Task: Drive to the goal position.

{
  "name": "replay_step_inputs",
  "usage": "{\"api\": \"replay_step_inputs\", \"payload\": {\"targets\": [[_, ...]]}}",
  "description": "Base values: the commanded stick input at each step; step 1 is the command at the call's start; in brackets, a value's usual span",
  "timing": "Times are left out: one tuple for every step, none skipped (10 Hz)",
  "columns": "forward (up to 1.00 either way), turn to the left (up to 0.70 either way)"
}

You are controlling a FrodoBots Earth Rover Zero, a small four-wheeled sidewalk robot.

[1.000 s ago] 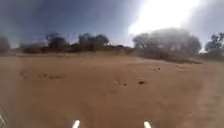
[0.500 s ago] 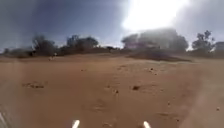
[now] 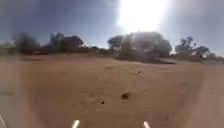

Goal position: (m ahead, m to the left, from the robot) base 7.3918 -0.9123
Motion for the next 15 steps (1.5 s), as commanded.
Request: {"api": "replay_step_inputs", "payload": {"targets": [[0.70,0.00],[0.70,0.00],[0.70,0.00],[0.70,0.00],[0.70,0.00],[0.70,0.00],[0.70,0.00],[0.70,0.00],[0.70,0.00],[0.70,0.00],[0.70,0.00],[0.70,0.00],[0.70,0.00],[0.70,0.00],[0.70,0.00]]}}
